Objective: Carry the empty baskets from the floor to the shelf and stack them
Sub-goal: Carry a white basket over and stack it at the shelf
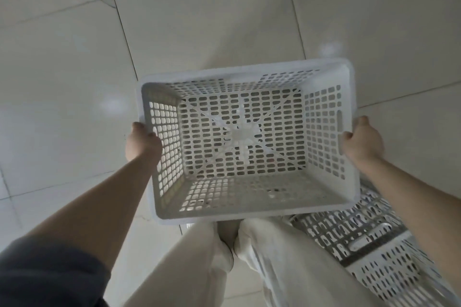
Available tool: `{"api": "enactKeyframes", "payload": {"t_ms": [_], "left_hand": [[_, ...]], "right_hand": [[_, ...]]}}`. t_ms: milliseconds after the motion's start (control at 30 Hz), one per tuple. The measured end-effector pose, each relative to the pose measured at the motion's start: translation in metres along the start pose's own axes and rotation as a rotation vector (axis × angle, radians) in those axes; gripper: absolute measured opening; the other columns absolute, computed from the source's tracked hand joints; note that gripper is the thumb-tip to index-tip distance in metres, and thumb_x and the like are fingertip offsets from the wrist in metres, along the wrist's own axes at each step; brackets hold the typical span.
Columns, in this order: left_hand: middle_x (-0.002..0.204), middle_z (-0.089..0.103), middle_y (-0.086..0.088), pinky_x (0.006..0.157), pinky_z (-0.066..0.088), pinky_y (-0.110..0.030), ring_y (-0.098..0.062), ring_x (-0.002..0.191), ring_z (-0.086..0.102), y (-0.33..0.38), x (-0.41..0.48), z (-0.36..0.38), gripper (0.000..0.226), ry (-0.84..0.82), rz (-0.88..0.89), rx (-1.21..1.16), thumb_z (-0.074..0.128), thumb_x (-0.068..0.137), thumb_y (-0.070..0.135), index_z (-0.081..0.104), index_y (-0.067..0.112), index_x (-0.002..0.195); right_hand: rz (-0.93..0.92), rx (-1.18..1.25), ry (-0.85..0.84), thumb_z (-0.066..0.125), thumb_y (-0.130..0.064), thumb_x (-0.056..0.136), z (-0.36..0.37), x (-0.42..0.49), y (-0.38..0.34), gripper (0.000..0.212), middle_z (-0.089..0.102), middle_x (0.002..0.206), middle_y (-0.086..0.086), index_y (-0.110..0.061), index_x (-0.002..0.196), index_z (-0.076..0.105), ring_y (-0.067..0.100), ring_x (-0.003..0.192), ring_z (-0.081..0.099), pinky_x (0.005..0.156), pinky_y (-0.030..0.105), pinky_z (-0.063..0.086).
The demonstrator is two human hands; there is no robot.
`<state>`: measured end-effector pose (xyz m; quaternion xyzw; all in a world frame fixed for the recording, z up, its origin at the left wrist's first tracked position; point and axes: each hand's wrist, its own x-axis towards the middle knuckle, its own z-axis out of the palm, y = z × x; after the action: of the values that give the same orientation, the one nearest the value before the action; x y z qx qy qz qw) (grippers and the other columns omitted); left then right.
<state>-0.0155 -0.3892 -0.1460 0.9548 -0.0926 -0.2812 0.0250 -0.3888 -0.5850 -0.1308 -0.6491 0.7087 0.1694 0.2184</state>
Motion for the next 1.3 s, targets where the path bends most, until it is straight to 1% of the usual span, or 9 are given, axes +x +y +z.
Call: {"api": "enactKeyframes", "payload": {"t_ms": [133, 300, 433, 533, 700, 967, 1067, 1167, 1300], "left_hand": [[0.111, 0.065, -0.025, 0.071, 0.043, -0.040, -0.044, 0.100, 0.062, 0.002, -0.002, -0.023, 0.023, 0.025, 0.039, 0.024, 0.048, 0.089, 0.006, 0.051, 0.003, 0.112], [0.110, 0.065, -0.024, 0.075, 0.047, -0.043, -0.044, 0.099, 0.062, 0.009, -0.020, -0.084, 0.023, 0.051, 0.100, 0.022, 0.049, 0.088, 0.006, 0.054, 0.003, 0.110], [0.110, 0.064, -0.026, 0.081, 0.049, -0.047, -0.045, 0.101, 0.060, 0.032, -0.048, -0.158, 0.025, 0.064, 0.182, 0.032, 0.050, 0.087, 0.007, 0.055, 0.000, 0.111], [0.110, 0.063, -0.028, 0.076, 0.047, -0.043, -0.046, 0.102, 0.060, 0.056, -0.078, -0.227, 0.028, 0.056, 0.266, 0.029, 0.050, 0.087, 0.006, 0.054, -0.001, 0.113], [0.106, 0.063, -0.030, 0.079, 0.049, -0.045, -0.045, 0.099, 0.061, 0.101, -0.130, -0.348, 0.026, 0.031, 0.429, 0.001, 0.053, 0.084, 0.005, 0.055, -0.003, 0.108], [0.092, 0.066, -0.020, 0.070, 0.046, -0.038, -0.037, 0.085, 0.062, 0.176, -0.270, -0.529, 0.026, 0.076, 0.773, -0.032, 0.050, 0.088, 0.014, 0.063, -0.002, 0.103], [0.074, 0.065, -0.016, 0.059, 0.046, -0.033, -0.033, 0.069, 0.061, 0.197, -0.339, -0.577, 0.025, 0.117, 0.938, -0.053, 0.049, 0.091, 0.018, 0.066, -0.001, 0.086], [0.062, 0.057, -0.010, 0.051, 0.041, -0.029, -0.026, 0.056, 0.054, 0.212, -0.415, -0.608, 0.023, 0.144, 1.107, -0.037, 0.052, 0.088, 0.017, 0.058, 0.003, 0.071], [0.071, 0.060, -0.012, 0.061, 0.048, -0.036, -0.031, 0.068, 0.059, 0.214, -0.517, -0.619, 0.026, 0.169, 1.314, 0.038, 0.051, 0.090, 0.020, 0.062, -0.001, 0.081]], "right_hand": [[0.057, 0.052, -0.020, 0.045, -0.007, 0.094, 0.001, -0.024, 0.004, 0.026, 0.063, 0.104, 0.030, 0.005, 0.117, 0.045, 0.043, 0.090, 0.062, 0.064, 0.034, 0.038], [0.060, 0.105, -0.001, 0.045, -0.010, 0.094, -0.038, -0.065, -0.001, 0.020, 0.063, 0.097, 0.026, 0.002, 0.110, 0.046, 0.040, 0.084, 0.062, 0.063, 0.035, 0.042], [0.070, 0.121, 0.048, 0.045, -0.009, 0.094, -0.107, -0.106, -0.008, 0.021, 0.062, 0.092, 0.025, 0.002, 0.111, 0.046, 0.040, 0.086, 0.062, 0.062, 0.034, 0.041], [0.076, 0.146, 0.105, 0.045, -0.010, 0.094, -0.176, -0.146, -0.013, 0.020, 0.060, 0.083, 0.020, 0.002, 0.110, 0.048, 0.038, 0.084, 0.063, 0.061, 0.031, 0.037], [0.107, 0.149, 0.210, 0.045, -0.013, 0.095, -0.298, -0.233, -0.012, 0.023, 0.065, 0.100, 0.021, 0.001, 0.113, 0.048, 0.035, 0.091, 0.063, 0.062, 0.029, 0.035], [0.283, 0.360, 0.407, 0.049, -0.009, 0.089, -0.463, -0.404, 0.025, 0.022, 0.062, 0.110, 0.018, -0.004, 0.110, 0.053, 0.034, 0.103, 0.060, 0.077, 0.034, 0.048], [0.346, 0.422, 0.507, 0.050, -0.009, 0.088, -0.503, -0.473, 0.054, 0.022, 0.062, 0.113, 0.019, -0.002, 0.109, 0.056, 0.034, 0.107, 0.059, 0.081, 0.036, 0.048], [0.417, 0.460, 0.562, 0.051, -0.013, 0.090, -0.524, -0.542, 0.090, 0.026, 0.061, 0.117, 0.018, -0.002, 0.112, 0.057, 0.034, 0.109, 0.058, 0.087, 0.038, 0.048], [0.584, 0.547, 0.596, 0.052, -0.016, 0.089, -0.524, -0.636, 0.147, 0.015, 0.065, 0.108, 0.013, -0.009, 0.098, 0.061, 0.032, 0.105, 0.059, 0.088, 0.038, 0.049]]}}
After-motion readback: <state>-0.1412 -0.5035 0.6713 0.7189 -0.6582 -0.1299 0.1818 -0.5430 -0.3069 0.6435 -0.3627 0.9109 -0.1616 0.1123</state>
